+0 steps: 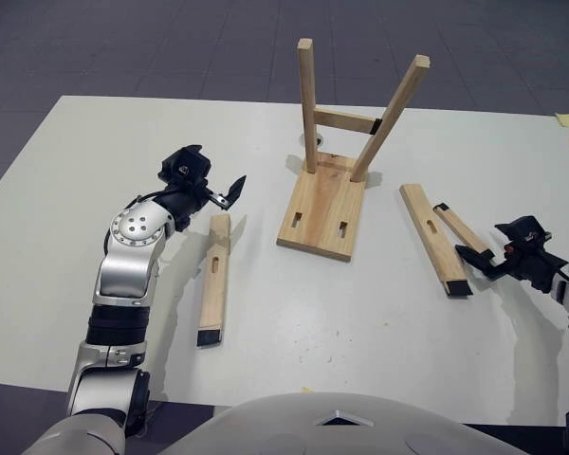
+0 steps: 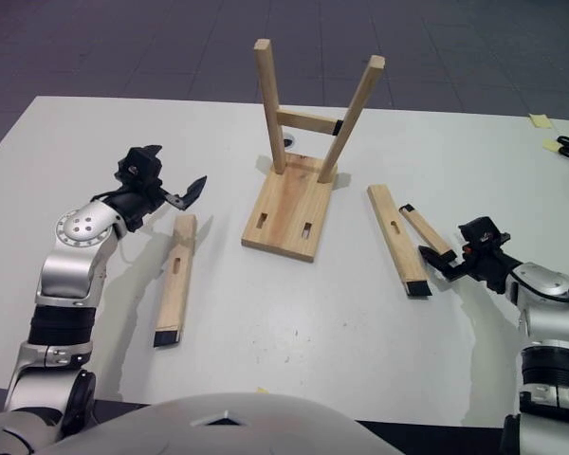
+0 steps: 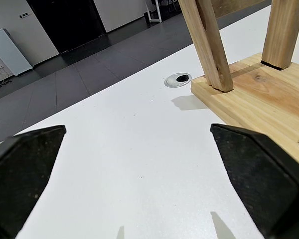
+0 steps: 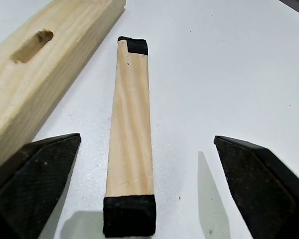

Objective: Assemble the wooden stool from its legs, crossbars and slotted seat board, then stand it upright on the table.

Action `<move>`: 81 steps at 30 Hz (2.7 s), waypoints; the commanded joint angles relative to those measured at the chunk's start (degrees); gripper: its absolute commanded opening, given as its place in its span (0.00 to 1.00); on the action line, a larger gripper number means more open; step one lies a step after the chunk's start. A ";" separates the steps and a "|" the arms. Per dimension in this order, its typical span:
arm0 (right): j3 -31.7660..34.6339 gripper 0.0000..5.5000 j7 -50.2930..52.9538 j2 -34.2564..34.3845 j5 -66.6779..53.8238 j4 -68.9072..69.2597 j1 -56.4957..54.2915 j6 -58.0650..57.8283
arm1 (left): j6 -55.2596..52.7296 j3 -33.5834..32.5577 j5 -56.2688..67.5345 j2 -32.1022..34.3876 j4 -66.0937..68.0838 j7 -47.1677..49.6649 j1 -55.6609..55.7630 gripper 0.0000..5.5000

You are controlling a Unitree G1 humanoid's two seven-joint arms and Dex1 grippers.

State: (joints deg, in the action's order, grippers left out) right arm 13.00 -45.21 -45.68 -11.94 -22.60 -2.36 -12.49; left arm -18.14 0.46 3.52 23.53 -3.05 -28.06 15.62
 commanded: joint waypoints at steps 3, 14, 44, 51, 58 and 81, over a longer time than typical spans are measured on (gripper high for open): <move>-1.68 0.72 -0.31 0.26 -2.85 -0.33 -1.21 -16.52 | 0.04 1.17 -0.76 0.24 -0.53 0.32 -0.92 0.98; -8.55 0.36 -0.52 -1.52 2.26 2.54 0.87 -13.34 | -0.56 0.74 -0.01 0.11 -1.57 0.88 -1.23 0.98; -14.75 0.24 22.26 21.23 0.79 45.33 -13.26 14.20 | -31.58 -12.32 69.63 -13.76 -21.16 19.05 15.10 0.98; -20.20 0.24 17.27 21.25 -1.61 49.41 -8.20 8.21 | -30.66 -8.90 70.67 -13.01 -22.59 19.48 14.69 0.98; -21.24 0.24 15.76 21.52 0.61 49.37 -7.97 8.40 | -30.37 -8.74 69.94 -10.00 -22.19 17.62 15.03 0.77; -22.66 0.24 18.08 25.27 5.07 49.81 -7.95 7.83 | -25.52 -4.83 57.64 -9.06 -21.32 14.90 12.64 0.07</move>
State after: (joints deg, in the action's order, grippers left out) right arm -10.04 -27.51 -20.75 -7.22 27.13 -10.16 -4.26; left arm -43.63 -3.85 60.96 14.09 -23.61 -12.71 29.10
